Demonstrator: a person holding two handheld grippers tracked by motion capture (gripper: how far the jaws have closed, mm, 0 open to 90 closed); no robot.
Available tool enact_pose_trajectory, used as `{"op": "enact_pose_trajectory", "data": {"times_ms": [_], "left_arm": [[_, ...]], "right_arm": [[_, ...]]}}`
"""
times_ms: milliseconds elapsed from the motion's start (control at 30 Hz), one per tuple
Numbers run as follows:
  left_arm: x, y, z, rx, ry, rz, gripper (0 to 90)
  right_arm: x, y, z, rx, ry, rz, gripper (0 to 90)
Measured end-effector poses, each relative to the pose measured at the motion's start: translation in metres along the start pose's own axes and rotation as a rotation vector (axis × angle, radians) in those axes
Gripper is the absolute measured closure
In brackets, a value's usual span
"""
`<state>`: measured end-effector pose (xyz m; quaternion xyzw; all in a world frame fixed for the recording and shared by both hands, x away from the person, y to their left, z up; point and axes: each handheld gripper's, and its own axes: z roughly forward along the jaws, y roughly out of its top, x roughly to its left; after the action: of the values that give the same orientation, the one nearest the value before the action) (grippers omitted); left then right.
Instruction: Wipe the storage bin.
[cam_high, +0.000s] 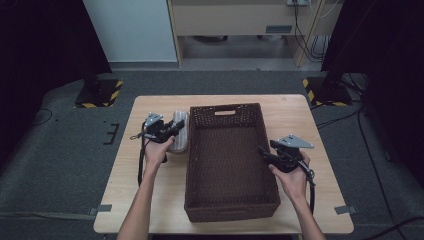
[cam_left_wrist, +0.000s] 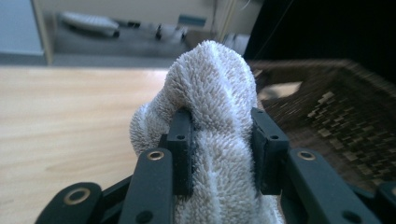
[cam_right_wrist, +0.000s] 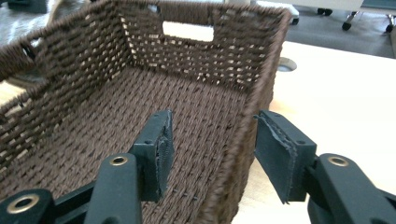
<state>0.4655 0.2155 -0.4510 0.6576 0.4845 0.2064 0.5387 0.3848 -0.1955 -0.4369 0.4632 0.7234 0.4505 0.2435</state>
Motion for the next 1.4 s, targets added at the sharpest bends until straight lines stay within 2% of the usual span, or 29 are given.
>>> {"op": "enact_pose_trajectory", "data": {"times_ms": [100, 200, 333, 367, 400, 500, 600, 733, 800, 967, 1100, 1167, 1267, 1300, 1400], "left_arm": [[-0.005, -0.002, -0.006, 0.014, -0.008, 0.020, 64.3], [-0.008, -0.011, -0.005, 0.042, 0.004, 0.041, 64.3], [-0.008, -0.029, 0.004, 0.092, 0.012, 0.040, 64.4], [-0.008, -0.035, 0.008, 0.117, 0.011, 0.045, 64.3], [-0.008, -0.041, 0.012, 0.135, 0.013, 0.049, 64.4], [-0.008, -0.056, 0.022, 0.159, 0.019, 0.044, 64.2], [-0.006, -0.063, 0.027, 0.170, 0.029, 0.030, 64.1], [-0.004, -0.059, 0.022, 0.170, 0.029, 0.020, 64.2], [-0.002, -0.050, 0.013, 0.150, 0.027, 0.014, 64.2], [-0.004, -0.021, -0.017, 0.055, -0.010, 0.000, 64.0], [-0.015, -0.005, -0.035, 0.018, -0.053, 0.014, 63.7], [-0.020, -0.006, -0.037, 0.027, -0.061, 0.030, 63.6], [-0.023, -0.015, -0.033, 0.061, -0.044, 0.040, 63.5], [-0.023, -0.020, -0.031, 0.068, -0.040, 0.041, 63.4], [-0.023, -0.030, -0.026, 0.056, -0.049, 0.013, 63.1]], "right_arm": [[-0.005, 0.001, -0.006, -0.002, -0.001, -0.003, 49.0], [-0.007, -0.003, -0.007, 0.031, 0.015, -0.008, 53.5], [-0.007, -0.010, -0.003, 0.094, 0.033, -0.050, 59.7], [-0.006, -0.010, -0.001, 0.089, 0.045, -0.043, 61.3], [-0.005, -0.010, -0.001, 0.094, 0.036, -0.053, 61.6], [-0.003, -0.010, -0.001, 0.096, 0.014, -0.064, 62.7], [-0.003, -0.010, -0.001, 0.095, 0.014, -0.062, 63.0], [-0.003, -0.010, -0.001, 0.090, 0.017, -0.052, 62.9], [-0.003, -0.010, -0.001, 0.089, 0.020, -0.055, 62.4], [-0.003, -0.007, -0.006, 0.072, 0.041, -0.069, 58.7], [-0.004, -0.007, -0.011, 0.073, 0.047, -0.078, 57.2], [-0.005, -0.008, -0.012, 0.082, 0.052, -0.084, 57.3], [-0.005, -0.012, -0.013, 0.111, 0.066, -0.090, 61.7], [-0.004, -0.013, -0.013, 0.106, 0.072, -0.074, 61.9], [-0.002, -0.014, -0.011, 0.103, 0.053, -0.066, 63.3]]}}
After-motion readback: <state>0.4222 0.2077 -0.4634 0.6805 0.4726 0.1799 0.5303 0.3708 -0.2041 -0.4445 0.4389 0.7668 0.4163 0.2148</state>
